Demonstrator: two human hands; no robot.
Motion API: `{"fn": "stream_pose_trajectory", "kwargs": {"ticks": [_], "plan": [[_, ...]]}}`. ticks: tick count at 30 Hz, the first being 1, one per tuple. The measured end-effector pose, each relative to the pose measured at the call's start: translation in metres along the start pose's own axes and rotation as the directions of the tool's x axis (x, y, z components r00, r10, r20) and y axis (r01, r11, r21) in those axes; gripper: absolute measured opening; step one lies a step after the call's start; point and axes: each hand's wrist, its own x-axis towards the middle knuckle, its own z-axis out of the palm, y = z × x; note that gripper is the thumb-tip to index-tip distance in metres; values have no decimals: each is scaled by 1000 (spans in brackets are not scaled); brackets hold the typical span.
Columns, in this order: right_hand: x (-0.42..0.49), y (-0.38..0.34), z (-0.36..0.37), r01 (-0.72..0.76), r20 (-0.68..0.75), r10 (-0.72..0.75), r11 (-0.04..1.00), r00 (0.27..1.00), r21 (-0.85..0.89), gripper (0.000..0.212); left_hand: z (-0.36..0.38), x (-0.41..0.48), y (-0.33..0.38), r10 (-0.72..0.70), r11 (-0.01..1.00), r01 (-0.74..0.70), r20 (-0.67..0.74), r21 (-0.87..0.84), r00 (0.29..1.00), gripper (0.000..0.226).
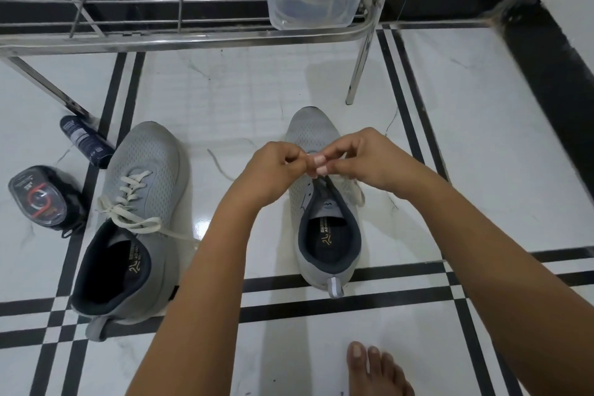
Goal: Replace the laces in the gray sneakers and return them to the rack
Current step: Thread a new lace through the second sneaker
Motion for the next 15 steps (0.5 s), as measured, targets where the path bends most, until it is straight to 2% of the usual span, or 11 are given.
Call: {"fn": "stream_pose_trajectory", "kwargs": {"ticks": [3, 7, 12, 15], "plan": [[0, 3, -4, -38, -42, 41, 997, 998, 73, 17, -3, -2, -2, -29, 991, 30, 9, -134, 1000, 21], [0, 6, -1, -71, -8, 72, 989, 997, 128, 13, 1, -2, -4, -16, 990, 15, -4, -138, 1000, 22], [-1, 10, 2, -72, -28, 81, 966, 996, 248, 9, 8, -7, -3, -22, 960, 14, -26, -278, 999, 27], [-2, 14, 7, -76, 13, 76, 958, 997, 276, 12, 16, -12, -8, -34, 967, 14, -71, -256, 997, 30]]}}
